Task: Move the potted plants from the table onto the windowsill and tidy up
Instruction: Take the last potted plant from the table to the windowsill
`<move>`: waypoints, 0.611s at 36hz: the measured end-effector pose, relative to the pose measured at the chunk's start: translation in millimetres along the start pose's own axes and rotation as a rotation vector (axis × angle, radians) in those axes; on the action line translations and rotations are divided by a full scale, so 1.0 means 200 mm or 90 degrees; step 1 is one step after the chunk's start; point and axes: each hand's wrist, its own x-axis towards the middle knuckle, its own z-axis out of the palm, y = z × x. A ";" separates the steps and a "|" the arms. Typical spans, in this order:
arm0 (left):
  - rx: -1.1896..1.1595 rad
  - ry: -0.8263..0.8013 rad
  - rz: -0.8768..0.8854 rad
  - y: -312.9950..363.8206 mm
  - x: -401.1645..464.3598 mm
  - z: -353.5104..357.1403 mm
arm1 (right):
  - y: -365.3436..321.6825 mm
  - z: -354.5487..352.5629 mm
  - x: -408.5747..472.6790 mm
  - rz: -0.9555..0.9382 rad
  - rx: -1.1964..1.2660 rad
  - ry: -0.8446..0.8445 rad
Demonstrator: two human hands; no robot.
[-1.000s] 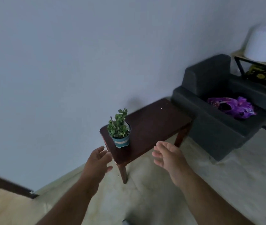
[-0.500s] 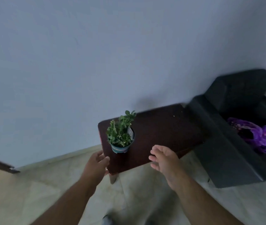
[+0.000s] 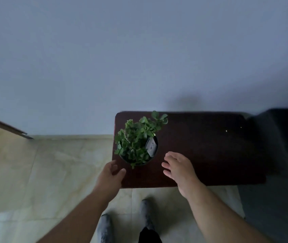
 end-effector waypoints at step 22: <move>-0.101 0.019 0.046 0.00 0.23 0.16 | 0.01 0.07 0.36 -0.060 -0.157 -0.150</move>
